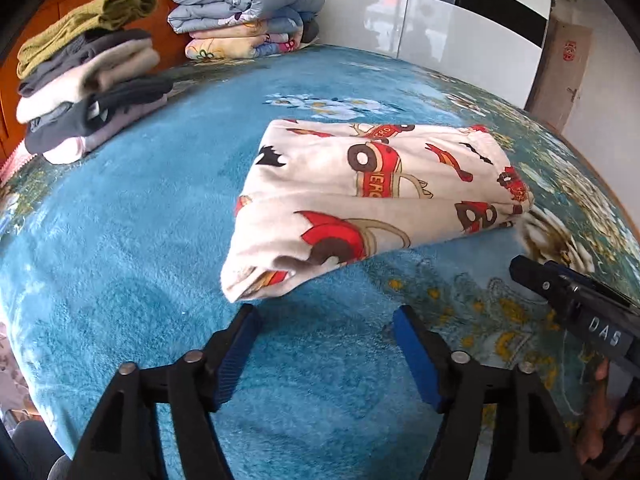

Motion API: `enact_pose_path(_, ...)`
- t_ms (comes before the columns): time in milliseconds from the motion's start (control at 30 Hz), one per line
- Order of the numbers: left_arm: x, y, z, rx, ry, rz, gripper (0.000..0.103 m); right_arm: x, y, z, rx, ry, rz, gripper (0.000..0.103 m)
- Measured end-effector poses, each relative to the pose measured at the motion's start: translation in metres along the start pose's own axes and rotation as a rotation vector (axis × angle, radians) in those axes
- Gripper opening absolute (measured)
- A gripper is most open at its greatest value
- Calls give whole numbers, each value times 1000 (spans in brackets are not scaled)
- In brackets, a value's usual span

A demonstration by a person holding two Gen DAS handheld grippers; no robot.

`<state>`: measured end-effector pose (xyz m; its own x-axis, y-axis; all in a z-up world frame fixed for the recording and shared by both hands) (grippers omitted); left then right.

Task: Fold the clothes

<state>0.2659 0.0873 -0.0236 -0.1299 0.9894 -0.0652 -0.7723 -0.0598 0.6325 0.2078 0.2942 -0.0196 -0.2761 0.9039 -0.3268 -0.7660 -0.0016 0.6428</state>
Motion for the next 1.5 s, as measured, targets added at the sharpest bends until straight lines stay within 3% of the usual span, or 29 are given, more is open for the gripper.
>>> enact_pose_path(100, 9, 3, -6, -20, 28, 7, 95, -6, -3, -5, -6, -21, 40, 69)
enact_pose_path(133, 10, 4, -8, -17, 43, 12, 96, -7, -3, -8, -10, -23, 49, 77)
enact_pose_path(300, 7, 7, -18, -24, 85, 66, 103, -3, -1, -16, -12, -27, 25, 77)
enact_pose_path(400, 9, 8, -22, -26, 127, 66, 103, -2, -2, -16, -8, -19, 22, 82)
enact_pose_path(567, 6, 6, -22, -21, 111, 78, 103, -5, -3, -17, -13, -10, 34, 85)
enact_pose_path(1500, 1, 6, -23, -24, 101, 84, 103, -8, -5, -18, -17, -9, 40, 88)
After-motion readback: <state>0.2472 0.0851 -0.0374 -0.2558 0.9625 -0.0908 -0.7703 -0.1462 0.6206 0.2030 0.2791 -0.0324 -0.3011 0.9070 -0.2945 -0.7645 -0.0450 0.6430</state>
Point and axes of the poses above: each gripper's, at about its wrist camera, not at the fingertips, and z roughly against the way its jaws point, x to its right, y to its top, the point moved 2 cm from there along -z, roughly the way its jaws point, and after that the axes turned 12 degrees about y, right-handed, at the moved point
